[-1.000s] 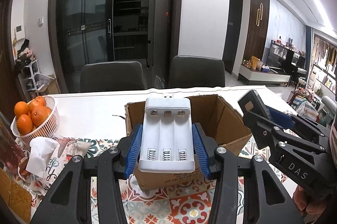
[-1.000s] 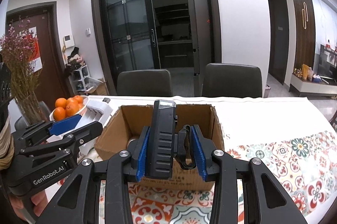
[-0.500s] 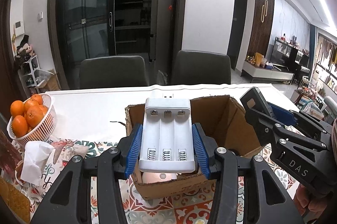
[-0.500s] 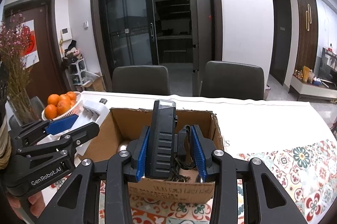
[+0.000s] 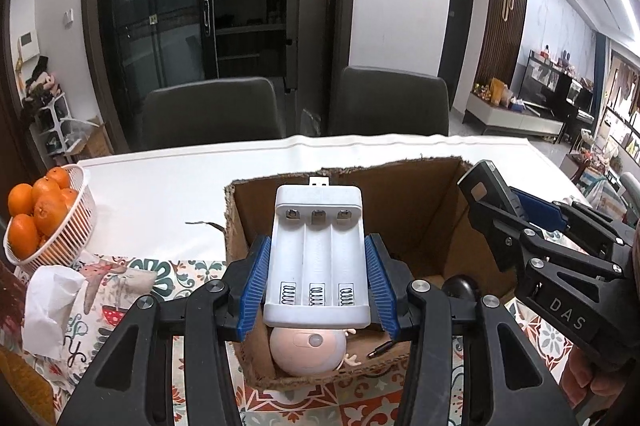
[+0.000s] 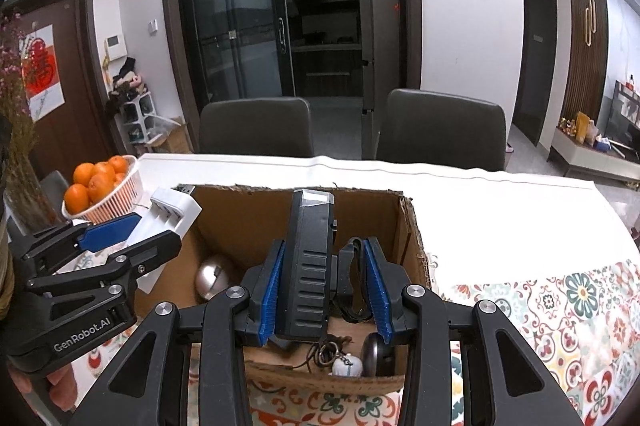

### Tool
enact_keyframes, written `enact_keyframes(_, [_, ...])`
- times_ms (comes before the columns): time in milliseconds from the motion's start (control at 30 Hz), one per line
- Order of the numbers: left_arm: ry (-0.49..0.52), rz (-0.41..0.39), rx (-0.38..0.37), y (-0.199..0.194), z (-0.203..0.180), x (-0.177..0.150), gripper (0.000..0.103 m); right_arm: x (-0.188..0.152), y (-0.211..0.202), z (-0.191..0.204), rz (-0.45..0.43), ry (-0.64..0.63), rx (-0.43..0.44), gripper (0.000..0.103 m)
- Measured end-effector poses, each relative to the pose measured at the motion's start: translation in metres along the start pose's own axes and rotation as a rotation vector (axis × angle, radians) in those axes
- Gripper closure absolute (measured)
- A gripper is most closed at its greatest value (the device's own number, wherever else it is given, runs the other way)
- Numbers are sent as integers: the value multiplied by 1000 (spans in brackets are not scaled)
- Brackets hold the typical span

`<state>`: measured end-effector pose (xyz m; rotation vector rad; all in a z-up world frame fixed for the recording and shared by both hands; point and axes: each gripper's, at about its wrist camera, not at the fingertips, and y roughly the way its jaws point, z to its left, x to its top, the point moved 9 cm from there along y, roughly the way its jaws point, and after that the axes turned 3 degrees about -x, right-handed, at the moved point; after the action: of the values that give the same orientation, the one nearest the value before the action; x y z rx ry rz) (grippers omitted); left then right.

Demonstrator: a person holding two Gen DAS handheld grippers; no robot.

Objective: Organize rigid objects
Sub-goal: 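Open the left tool to drop the tray while the right tool releases the black device into the box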

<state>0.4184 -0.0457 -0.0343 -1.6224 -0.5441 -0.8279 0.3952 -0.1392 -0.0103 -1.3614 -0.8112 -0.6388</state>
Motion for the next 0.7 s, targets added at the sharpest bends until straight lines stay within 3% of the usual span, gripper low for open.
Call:
enact_keyframes(467, [-4,65,-4,24,2,-13,54,-23,35,-2,110,15,28,59])
enact_keyframes(700, [-25,45,11,12,2,-16,52,-22,20,-8,82,19,-13,57])
